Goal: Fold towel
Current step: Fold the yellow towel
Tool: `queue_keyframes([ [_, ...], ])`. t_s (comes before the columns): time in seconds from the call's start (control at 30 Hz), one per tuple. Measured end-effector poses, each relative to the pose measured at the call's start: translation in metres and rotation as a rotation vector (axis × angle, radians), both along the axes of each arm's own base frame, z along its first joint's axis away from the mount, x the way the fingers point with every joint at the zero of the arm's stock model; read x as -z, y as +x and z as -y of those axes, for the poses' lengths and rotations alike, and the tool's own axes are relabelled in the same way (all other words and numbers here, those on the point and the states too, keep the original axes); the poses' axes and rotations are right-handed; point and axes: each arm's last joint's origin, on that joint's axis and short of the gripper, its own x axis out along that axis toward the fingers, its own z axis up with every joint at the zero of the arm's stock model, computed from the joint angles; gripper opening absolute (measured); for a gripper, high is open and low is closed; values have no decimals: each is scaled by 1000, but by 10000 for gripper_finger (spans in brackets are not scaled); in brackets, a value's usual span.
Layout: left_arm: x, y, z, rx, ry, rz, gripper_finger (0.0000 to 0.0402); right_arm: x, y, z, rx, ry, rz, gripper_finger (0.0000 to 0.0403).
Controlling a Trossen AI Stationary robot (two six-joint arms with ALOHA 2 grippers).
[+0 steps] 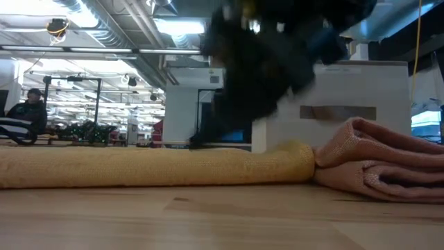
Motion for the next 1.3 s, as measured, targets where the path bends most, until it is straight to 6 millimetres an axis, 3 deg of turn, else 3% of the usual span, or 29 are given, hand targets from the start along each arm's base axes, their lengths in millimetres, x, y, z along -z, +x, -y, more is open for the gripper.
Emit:
queue_keyframes([
  [0.07, 6, -6, 2, 0, 23, -65, 119, 13, -4, 1, 8, -27, -70, 209],
  [0.3, 20, -20, 14, 2, 64, -126, 119, 15, -9, 4, 51, -68, -158, 209],
  [0.5, 4, -19, 22, -24, 47, -155, 119, 13, -7, 3, 104, 14, -150, 209],
  [0.67, -37, -10, 19, -18, 81, 11, 119, -10, -1, 1, 121, 36, -164, 209],
  [0.8, -55, -4, 14, -48, 150, 222, 120, -57, 0, 2, 133, 32, -146, 209],
  [0.93, -56, 9, 5, -109, 318, 500, 120, -77, -16, 8, 211, -41, -233, 209],
  [1.03, -50, 24, -5, -135, 469, 602, 120, -89, -29, 16, 269, -41, -285, 209],
  [1.3, -19, 78, -29, -78, 593, 664, 120, -54, -46, 35, 406, 135, -426, 209],
])
